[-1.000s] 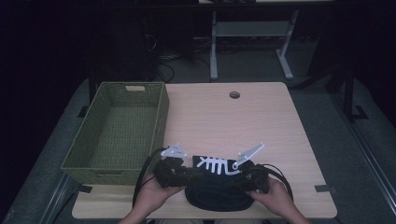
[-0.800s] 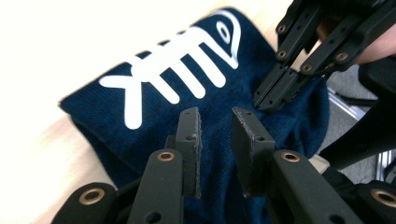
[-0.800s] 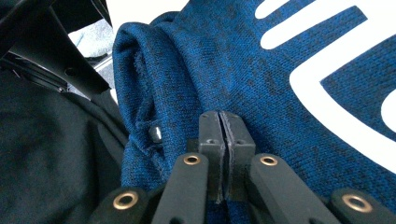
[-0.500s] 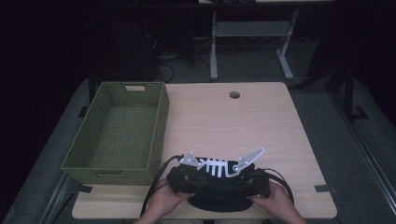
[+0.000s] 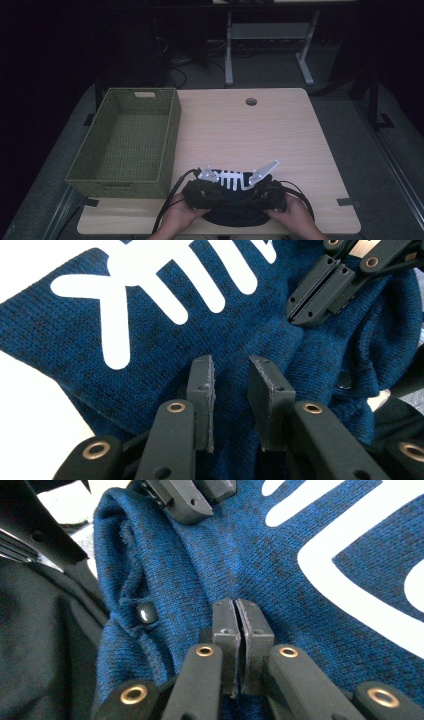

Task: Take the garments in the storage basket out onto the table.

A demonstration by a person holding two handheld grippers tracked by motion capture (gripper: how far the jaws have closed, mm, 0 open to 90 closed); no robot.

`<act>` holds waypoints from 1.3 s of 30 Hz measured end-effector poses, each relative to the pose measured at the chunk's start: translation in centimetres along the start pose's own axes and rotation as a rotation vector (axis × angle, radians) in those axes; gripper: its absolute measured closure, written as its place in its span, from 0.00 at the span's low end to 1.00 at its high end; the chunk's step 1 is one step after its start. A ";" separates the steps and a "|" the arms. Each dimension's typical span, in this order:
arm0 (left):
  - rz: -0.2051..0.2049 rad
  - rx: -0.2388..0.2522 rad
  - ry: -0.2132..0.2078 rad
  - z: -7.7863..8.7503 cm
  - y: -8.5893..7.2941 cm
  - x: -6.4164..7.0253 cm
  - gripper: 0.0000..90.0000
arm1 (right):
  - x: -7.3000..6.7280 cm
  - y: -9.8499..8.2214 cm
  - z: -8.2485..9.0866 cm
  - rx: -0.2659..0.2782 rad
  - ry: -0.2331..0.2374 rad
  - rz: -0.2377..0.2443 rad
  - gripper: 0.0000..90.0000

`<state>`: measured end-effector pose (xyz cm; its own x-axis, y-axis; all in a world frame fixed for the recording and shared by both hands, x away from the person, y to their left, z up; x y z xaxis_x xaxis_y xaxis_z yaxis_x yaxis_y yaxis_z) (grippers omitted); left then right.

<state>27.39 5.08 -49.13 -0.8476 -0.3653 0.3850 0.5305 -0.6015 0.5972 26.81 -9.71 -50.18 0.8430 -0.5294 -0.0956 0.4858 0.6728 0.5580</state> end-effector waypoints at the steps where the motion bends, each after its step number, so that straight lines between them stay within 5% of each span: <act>1: 0.006 0.006 0.001 -0.1 0.1 -0.1 0.81 | 0.1 0.1 0.0 -0.003 -0.007 0.003 0.97; 14: 0.021 0.076 0.077 -1.5 2.8 -2.6 0.82 | 4.7 1.3 -0.1 -0.035 -0.127 -0.015 0.97; 21: -0.004 0.040 0.092 -1.9 3.1 -3.0 0.83 | 5.3 1.5 -0.1 -0.037 -0.103 -0.047 0.96; 30: -0.011 0.052 0.100 -2.0 3.1 -2.9 0.83 | 6.9 5.7 1.5 0.029 -0.150 -0.060 0.93; 39: -0.004 0.069 0.090 -2.0 2.9 -3.1 0.83 | 8.7 7.1 -1.3 -0.019 -0.175 -0.076 0.95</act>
<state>31.51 3.08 -49.97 -0.8459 -0.4268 0.3198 0.5241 -0.5540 0.6469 37.87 -8.84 -48.05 0.7516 -0.6595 0.0088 0.5522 0.6364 0.5386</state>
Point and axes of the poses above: each handheld gripper's, and its own axes: z roughly backward along the jaws, y roughly out of its top, x roughly to its right, the point moved 7 cm from there along -z, roughly forward along the jaws, and after that the axes turned 13 degrees about -y, right-handed, at the moved point
